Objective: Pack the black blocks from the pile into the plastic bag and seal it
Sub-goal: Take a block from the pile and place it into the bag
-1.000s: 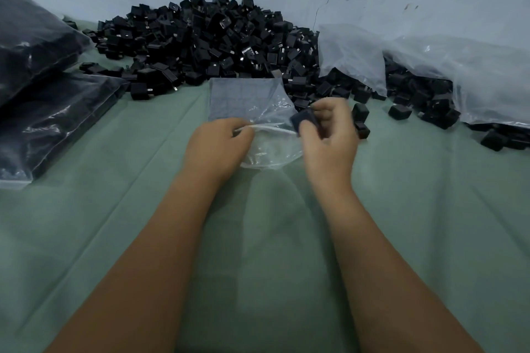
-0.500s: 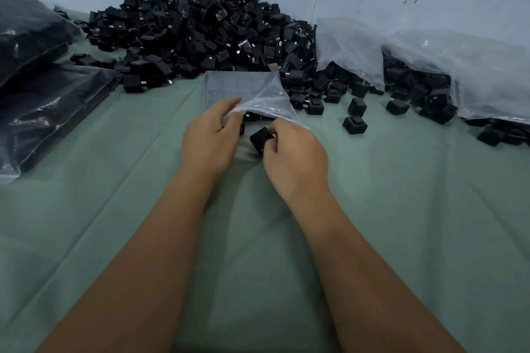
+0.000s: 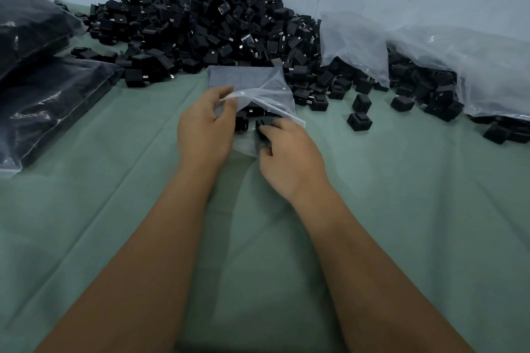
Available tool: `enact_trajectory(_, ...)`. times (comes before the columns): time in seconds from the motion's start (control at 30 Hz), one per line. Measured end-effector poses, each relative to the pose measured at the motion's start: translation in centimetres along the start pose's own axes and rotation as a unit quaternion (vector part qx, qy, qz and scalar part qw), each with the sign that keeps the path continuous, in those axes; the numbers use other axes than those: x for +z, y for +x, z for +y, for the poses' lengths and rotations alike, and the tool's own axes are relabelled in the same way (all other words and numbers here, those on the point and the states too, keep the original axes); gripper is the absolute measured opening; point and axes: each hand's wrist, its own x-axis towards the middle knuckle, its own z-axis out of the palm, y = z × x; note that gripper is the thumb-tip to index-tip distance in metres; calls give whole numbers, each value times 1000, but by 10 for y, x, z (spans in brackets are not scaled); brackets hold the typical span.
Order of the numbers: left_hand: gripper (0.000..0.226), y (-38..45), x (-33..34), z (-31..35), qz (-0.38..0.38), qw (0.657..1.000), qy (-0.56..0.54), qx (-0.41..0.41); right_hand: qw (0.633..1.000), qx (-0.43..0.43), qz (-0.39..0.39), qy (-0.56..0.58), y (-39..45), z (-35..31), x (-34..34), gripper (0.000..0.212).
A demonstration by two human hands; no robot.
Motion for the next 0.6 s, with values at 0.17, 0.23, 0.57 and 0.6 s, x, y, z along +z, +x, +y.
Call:
enact_trajectory(0.17,28,-2,-2,5,26,1000,-12,4,999,-25,-21,-4,8,-3,8,42)
enact_trajectory(0.23,26,-3,-3,8,31,999,-18,5,998,-36,-44,0,11,-4,11,44)
enact_trajectory(0.57,41,-10,0,7,-92,950,236,181,959,-96,268,-15,5,-2,-14,23)
enact_trajectory(0.6,45,-10,1,7,-110,945,246,185,940,-75,333,3,6,4,-20,21)
